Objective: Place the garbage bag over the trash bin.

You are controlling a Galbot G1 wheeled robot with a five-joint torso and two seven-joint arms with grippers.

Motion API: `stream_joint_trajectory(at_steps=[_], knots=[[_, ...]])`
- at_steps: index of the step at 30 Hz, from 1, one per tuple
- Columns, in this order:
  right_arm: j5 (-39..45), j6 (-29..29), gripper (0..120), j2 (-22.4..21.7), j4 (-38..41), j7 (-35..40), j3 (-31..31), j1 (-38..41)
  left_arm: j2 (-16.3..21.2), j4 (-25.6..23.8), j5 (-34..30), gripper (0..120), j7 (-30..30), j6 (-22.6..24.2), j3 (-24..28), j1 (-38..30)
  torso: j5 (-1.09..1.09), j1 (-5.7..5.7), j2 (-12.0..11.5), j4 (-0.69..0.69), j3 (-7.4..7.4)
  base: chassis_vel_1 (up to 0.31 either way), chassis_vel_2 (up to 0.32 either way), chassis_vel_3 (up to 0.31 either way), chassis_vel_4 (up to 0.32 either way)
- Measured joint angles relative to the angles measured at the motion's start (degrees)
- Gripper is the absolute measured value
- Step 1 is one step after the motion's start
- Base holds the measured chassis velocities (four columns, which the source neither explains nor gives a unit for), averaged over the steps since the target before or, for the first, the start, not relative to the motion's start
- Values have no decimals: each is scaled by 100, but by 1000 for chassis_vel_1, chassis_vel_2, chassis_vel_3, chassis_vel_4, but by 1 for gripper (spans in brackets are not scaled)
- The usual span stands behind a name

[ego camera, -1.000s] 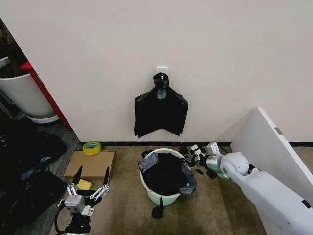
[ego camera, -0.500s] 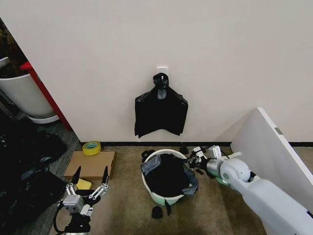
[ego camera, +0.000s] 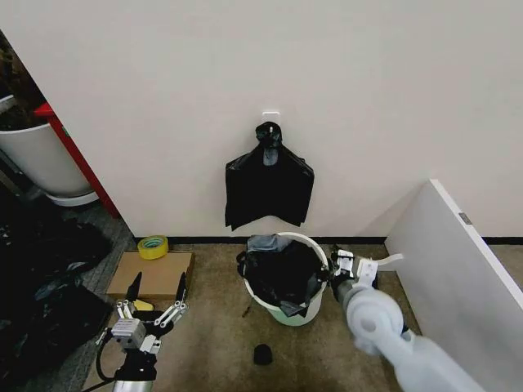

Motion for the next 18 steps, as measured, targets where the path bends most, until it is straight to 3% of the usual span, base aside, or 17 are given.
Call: stream_joint_trajectory(at_steps=[8, 18], knots=[[-559, 851, 1, 622, -144, 187, -73, -392, 88, 1, -16, 100, -20, 5, -40, 32, 1, 0, 1, 0, 0, 0, 0, 0, 0], [-821, 926, 1, 975, -290, 206, -214, -608, 141, -32, -19, 100, -36, 72, -57, 12, 0, 0, 1, 0, 0, 0, 0, 0, 0]])
